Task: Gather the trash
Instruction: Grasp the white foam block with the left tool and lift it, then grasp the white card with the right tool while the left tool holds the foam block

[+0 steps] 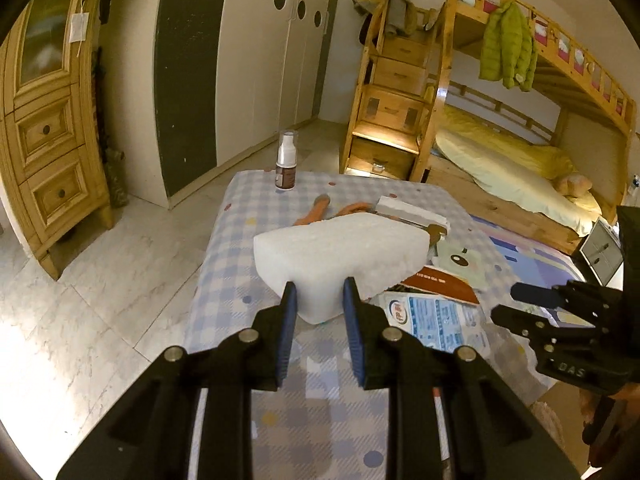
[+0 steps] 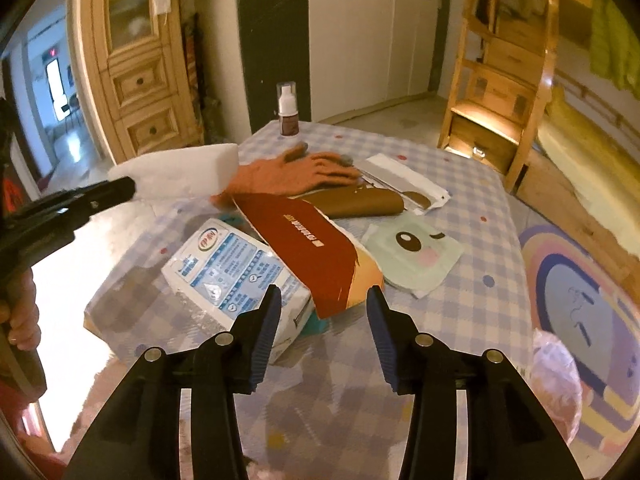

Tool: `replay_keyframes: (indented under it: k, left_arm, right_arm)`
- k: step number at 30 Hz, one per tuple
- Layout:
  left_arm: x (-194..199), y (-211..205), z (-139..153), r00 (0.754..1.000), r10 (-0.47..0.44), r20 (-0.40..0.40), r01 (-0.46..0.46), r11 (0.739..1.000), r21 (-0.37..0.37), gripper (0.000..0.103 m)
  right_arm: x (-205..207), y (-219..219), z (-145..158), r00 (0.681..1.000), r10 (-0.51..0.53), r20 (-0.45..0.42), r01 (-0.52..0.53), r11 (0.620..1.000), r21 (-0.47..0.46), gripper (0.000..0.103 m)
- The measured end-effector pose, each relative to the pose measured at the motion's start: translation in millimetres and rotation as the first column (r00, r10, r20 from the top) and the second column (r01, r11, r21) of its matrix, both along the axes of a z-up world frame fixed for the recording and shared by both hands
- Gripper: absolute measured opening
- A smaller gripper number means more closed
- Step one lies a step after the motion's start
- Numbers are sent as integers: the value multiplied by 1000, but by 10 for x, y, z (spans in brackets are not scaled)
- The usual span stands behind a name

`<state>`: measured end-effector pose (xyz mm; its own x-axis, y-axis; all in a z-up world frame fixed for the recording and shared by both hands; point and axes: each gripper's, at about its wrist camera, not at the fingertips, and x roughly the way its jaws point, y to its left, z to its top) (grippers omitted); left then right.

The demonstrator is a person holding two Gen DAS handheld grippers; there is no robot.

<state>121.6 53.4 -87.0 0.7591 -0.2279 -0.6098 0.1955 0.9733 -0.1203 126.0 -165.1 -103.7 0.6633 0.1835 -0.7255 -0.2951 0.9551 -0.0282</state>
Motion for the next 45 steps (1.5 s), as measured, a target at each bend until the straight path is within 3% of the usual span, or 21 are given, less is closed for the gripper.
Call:
replay_keyframes:
  k: [11, 15, 21, 27, 43, 45]
  left_arm:
    - [60, 21, -2, 1000, 5, -1, -5, 1000, -5, 22]
    - [88, 50, 1, 1000, 16, 1, -16, 1000, -3, 22]
    - [117, 7, -26, 1000, 0, -14, 0, 1000, -11, 22]
    - [121, -87, -29, 1000, -13, -23, 12, 1000, -7, 22]
    - [260, -171, -170, 998, -11, -66, 11, 1000, 6, 22]
    - [277, -185, -191, 997, -14, -73, 14, 1000, 7, 22]
  right_arm:
    - [176, 27, -99, 999, 43, -22, -43, 999, -18, 46]
    - [92, -86, -60, 1000, 27, -3, -27, 999, -33, 53]
    - [-88, -205, -241, 999, 20, -29, -23, 997, -75, 63]
    - [16, -200, -356, 999, 21, -35, -23, 998, -59, 63]
    - [231, 37, -347, 995, 90, 39, -81, 980, -180, 61]
    - [234, 75, -332, 993, 110, 46, -100, 978, -186, 53]
